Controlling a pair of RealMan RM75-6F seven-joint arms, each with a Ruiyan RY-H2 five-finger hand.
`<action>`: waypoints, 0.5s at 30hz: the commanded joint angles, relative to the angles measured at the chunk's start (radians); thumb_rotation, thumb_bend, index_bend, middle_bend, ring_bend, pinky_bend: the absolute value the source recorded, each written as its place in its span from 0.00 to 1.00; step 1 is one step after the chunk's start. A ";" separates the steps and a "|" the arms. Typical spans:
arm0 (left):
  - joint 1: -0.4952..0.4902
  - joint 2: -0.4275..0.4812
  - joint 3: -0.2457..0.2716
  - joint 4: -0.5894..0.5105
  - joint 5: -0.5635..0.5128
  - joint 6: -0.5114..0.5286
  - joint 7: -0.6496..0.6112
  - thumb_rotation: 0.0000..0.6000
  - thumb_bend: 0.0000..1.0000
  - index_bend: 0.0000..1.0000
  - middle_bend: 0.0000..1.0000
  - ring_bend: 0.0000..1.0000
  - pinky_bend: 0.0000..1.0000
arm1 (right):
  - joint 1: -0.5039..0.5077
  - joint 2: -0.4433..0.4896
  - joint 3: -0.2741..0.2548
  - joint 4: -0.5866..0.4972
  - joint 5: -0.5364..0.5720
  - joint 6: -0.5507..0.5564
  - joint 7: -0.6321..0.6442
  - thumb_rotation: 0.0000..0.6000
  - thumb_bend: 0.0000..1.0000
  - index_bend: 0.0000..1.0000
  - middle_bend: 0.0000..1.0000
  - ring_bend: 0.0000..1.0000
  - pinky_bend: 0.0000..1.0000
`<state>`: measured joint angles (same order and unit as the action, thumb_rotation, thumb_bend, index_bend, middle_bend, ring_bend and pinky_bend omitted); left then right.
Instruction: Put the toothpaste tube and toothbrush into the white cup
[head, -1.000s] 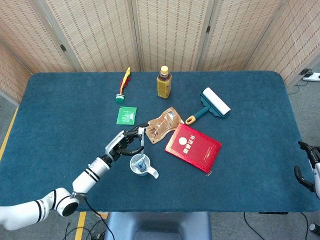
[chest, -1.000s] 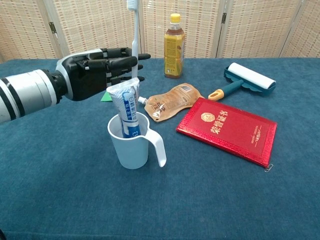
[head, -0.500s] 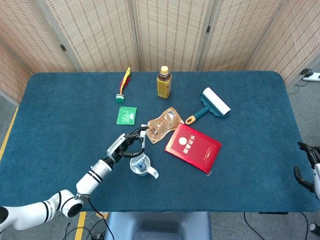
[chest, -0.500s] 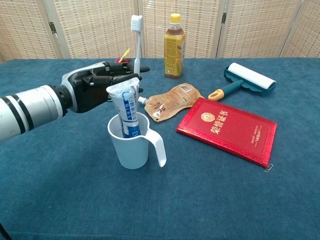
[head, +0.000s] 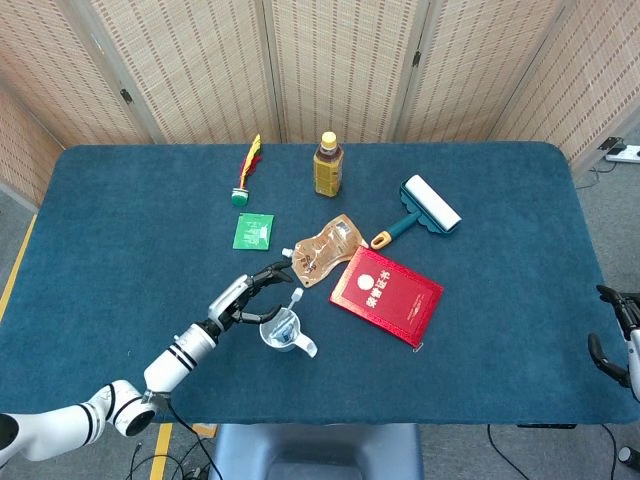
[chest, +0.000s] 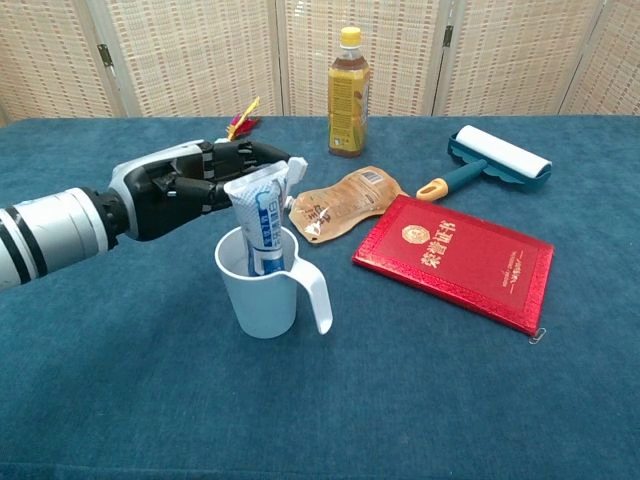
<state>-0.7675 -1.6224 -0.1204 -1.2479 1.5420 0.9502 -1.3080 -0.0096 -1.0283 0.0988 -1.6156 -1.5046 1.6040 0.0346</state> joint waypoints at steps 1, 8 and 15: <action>0.001 0.023 0.014 0.001 0.021 0.024 -0.017 1.00 0.46 0.10 0.04 0.00 0.14 | 0.000 -0.001 0.000 -0.001 -0.002 0.001 0.000 1.00 0.34 0.17 0.30 0.25 0.25; 0.028 0.110 -0.001 -0.038 -0.022 0.056 0.037 1.00 0.46 0.10 0.04 0.00 0.14 | 0.005 0.008 0.000 -0.006 -0.008 -0.003 0.004 1.00 0.34 0.17 0.30 0.25 0.25; 0.077 0.214 -0.031 -0.078 -0.177 0.026 0.303 1.00 0.46 0.17 0.04 0.00 0.14 | 0.018 0.019 -0.002 -0.011 0.001 -0.036 0.018 1.00 0.34 0.17 0.30 0.25 0.25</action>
<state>-0.7195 -1.4612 -0.1331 -1.3028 1.4442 0.9898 -1.1207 0.0062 -1.0105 0.0976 -1.6275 -1.5049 1.5706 0.0511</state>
